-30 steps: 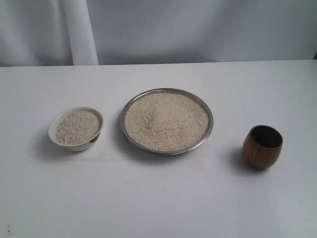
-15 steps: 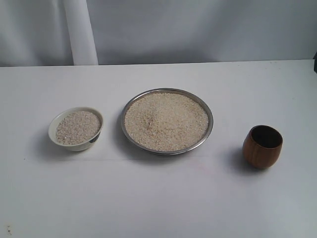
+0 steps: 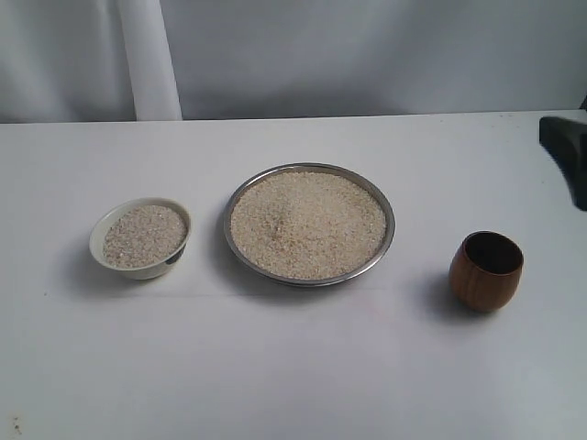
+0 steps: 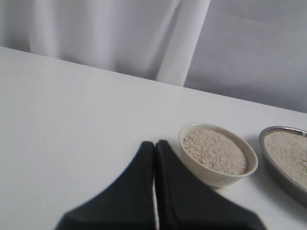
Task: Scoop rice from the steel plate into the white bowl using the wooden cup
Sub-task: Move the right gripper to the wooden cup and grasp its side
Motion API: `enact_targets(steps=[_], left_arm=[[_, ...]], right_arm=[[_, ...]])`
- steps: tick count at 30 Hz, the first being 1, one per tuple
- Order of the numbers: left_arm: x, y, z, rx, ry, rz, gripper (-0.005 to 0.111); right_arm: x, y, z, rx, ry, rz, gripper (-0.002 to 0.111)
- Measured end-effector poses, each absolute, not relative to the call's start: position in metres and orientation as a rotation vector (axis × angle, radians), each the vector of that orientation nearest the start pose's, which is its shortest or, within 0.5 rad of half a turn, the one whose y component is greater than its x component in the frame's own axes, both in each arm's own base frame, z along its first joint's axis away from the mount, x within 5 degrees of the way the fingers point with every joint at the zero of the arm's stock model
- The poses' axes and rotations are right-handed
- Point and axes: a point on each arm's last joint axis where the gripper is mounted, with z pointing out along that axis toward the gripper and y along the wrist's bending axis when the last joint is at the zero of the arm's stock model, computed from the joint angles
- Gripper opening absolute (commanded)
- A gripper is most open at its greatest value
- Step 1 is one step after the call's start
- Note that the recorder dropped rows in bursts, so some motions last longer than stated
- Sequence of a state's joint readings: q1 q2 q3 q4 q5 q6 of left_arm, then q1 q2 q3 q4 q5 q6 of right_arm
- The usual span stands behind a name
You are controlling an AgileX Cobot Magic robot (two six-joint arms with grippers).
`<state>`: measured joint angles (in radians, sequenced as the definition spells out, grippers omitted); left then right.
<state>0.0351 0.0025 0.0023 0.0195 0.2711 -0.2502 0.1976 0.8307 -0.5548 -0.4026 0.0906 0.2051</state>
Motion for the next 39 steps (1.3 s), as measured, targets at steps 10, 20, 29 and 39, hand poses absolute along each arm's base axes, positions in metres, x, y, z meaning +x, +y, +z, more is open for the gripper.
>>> enact_targets(steps=[10,20,29,39], left_arm=[[0.055,0.002,0.188,-0.238,1.745,-0.138,0.0],[0.055,0.002,0.188,-0.238,1.745,-0.138,0.0],[0.055,0.002,0.188,-0.238,1.745,-0.138,0.0],[0.055,0.002,0.188,-0.238,1.745,-0.138,0.0]], right_arm=[[0.166,0.042,0.219,-0.309,1.862,0.176,0.105],[0.193,0.047,0.168,-0.364,2.029,0.149,0.105],[0.198,0.046,0.138,-0.38,2.05,0.115,0.105],[0.202,0.045,0.111,-0.368,2.032,0.089,0.105]])
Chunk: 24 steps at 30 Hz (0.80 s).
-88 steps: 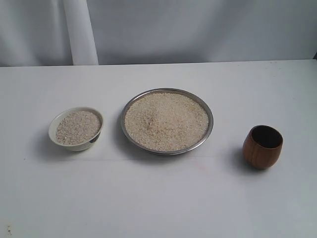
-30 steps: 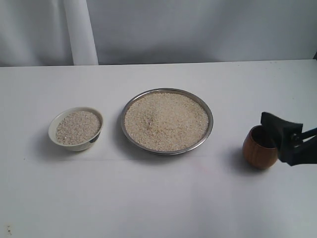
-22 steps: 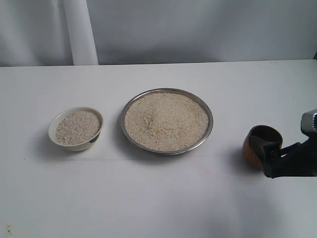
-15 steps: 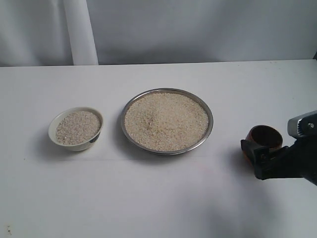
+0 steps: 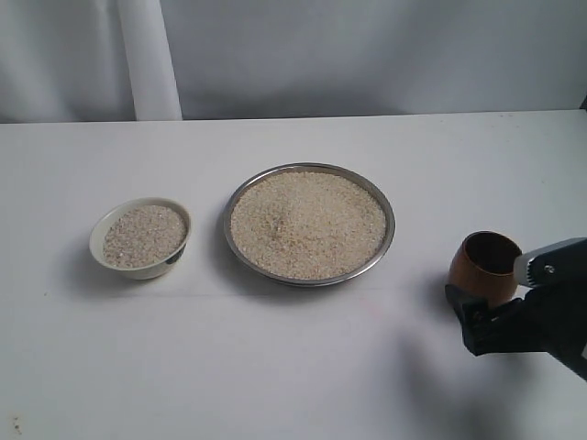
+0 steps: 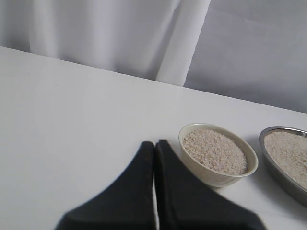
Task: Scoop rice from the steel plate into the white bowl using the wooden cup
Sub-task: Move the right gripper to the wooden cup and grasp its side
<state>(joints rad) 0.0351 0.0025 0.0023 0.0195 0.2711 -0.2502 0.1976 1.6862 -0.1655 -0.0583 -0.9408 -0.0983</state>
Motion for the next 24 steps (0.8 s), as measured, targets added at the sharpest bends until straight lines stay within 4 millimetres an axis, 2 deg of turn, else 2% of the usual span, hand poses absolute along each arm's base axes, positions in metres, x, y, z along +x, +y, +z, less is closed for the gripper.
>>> enact_targets(steps=[4,11,17,24], left_arm=[[0.055,0.002,0.188,-0.238,1.745,-0.138,0.0],[0.055,0.002,0.188,-0.238,1.745,-0.138,0.0],[0.055,0.002,0.188,-0.238,1.745,-0.138,0.0],[0.055,0.002,0.188,-0.238,1.745,-0.138,0.0]], right_arm=[[0.205,0.043,0.102,-0.339,2.028,0.072,0.105],[0.222,0.046,0.087,-0.345,2.045,0.061,0.105],[0.231,0.048,0.083,-0.343,2.034,0.062,0.105],[0.233,0.047,0.077,-0.319,2.012,0.051,0.105]])
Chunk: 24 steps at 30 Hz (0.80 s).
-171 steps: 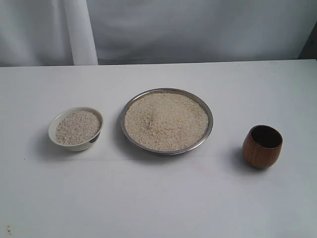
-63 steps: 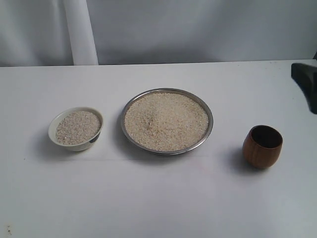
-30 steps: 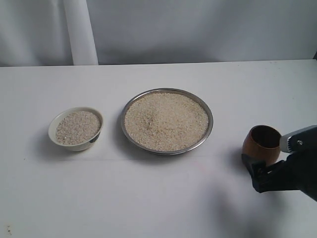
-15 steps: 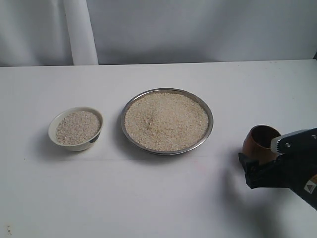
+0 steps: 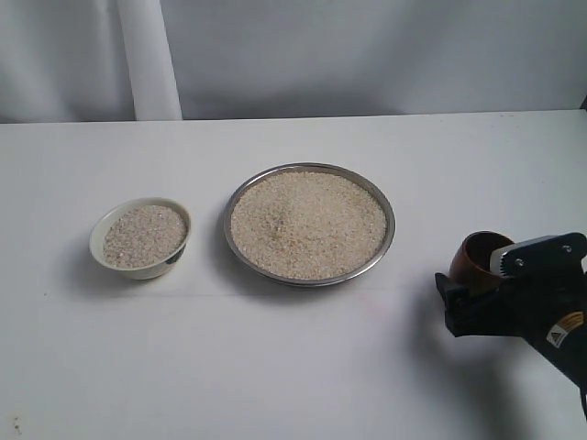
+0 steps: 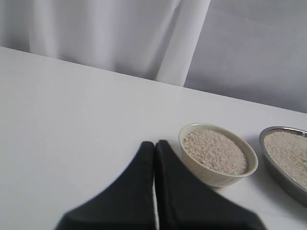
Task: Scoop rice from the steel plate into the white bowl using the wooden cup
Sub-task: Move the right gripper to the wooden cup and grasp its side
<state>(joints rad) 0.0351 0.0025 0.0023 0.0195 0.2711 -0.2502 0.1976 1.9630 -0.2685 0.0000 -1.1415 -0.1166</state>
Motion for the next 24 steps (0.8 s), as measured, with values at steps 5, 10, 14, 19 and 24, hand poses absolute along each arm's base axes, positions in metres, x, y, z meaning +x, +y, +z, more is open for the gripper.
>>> enact_targets(steps=[5,10,14,19,24], left_arm=[[0.055,0.002,0.188,-0.238,1.745,-0.138,0.0],[0.055,0.002,0.188,-0.238,1.745,-0.138,0.0],[0.055,0.002,0.188,-0.238,1.745,-0.138,0.0],[0.055,0.002,0.188,-0.238,1.745,-0.138,0.0],[0.055,0.002,0.188,-0.238,1.745,-0.138,0.0]], right_arm=[[0.234,0.046,0.076,-0.31,1.99,0.048,0.105],[0.244,0.048,0.077,-0.304,1.978,0.046,0.105],[0.254,0.05,0.077,-0.309,1.998,0.047,0.105],[0.254,0.05,0.075,-0.312,2.019,0.046,0.105],[0.252,0.05,0.064,-0.318,2.054,0.045,0.105]])
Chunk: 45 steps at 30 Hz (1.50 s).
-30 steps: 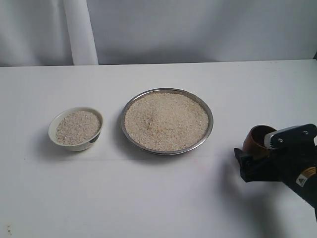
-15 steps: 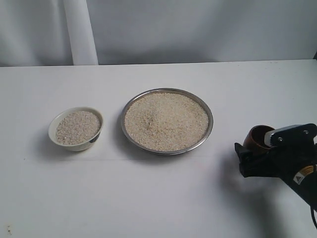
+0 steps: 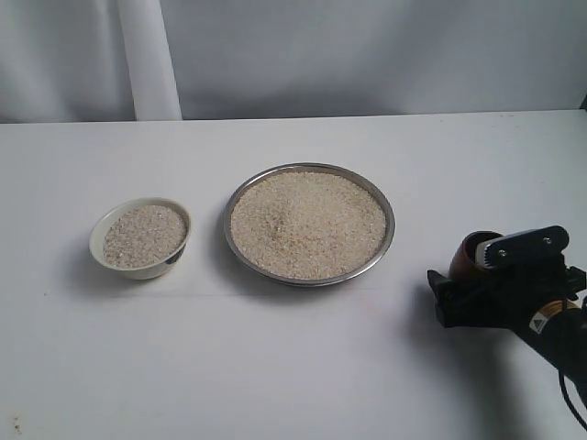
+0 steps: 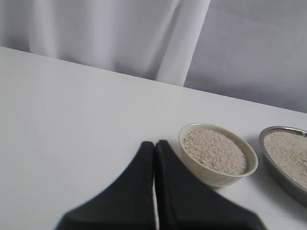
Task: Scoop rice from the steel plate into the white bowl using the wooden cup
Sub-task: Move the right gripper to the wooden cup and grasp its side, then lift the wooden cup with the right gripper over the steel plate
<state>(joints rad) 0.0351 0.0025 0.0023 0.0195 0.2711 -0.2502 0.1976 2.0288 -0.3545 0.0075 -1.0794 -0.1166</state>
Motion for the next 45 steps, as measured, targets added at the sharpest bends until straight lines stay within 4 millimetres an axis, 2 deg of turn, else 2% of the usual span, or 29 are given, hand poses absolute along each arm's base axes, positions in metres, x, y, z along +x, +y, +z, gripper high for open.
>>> enact_targets(steps=[5,9,20,27,29,35,37,40,43,45], left_arm=[[0.055,0.002,0.188,-0.238,1.745,-0.138,0.0],[0.055,0.002,0.188,-0.238,1.745,-0.138,0.0],[0.055,0.002,0.188,-0.238,1.745,-0.138,0.0],[0.055,0.002,0.188,-0.238,1.745,-0.138,0.0],[0.055,0.002,0.188,-0.238,1.745,-0.138,0.0],[0.055,0.002,0.188,-0.238,1.745,-0.138,0.0],[0.055,0.002,0.188,-0.238,1.745,-0.138,0.0],[0.055,0.002,0.188,-0.238,1.745,-0.138,0.0],[0.055,0.002,0.188,-0.238,1.745,-0.138,0.0],[0.055,0.002,0.188,-0.238,1.745,-0.138,0.0]], right_arm=[[0.252,0.05,0.063,-0.315,2.038,0.045,0.105],[0.253,0.05,0.064,-0.313,2.026,0.045,0.098],[0.255,0.05,0.066,-0.324,1.995,0.037,0.05],[0.255,0.05,0.066,-0.324,1.996,0.037,0.024],[0.255,0.05,0.066,-0.322,1.997,0.038,0.021],[0.255,0.05,0.066,-0.279,2.004,0.066,0.022],[0.255,0.05,0.067,-0.269,2.008,0.072,0.019],[0.258,0.053,0.085,-0.29,1.952,0.082,0.002],[0.262,0.058,0.112,-0.378,1.903,0.084,0.0],[0.274,0.061,0.136,-0.428,1.939,0.071,0.0]])
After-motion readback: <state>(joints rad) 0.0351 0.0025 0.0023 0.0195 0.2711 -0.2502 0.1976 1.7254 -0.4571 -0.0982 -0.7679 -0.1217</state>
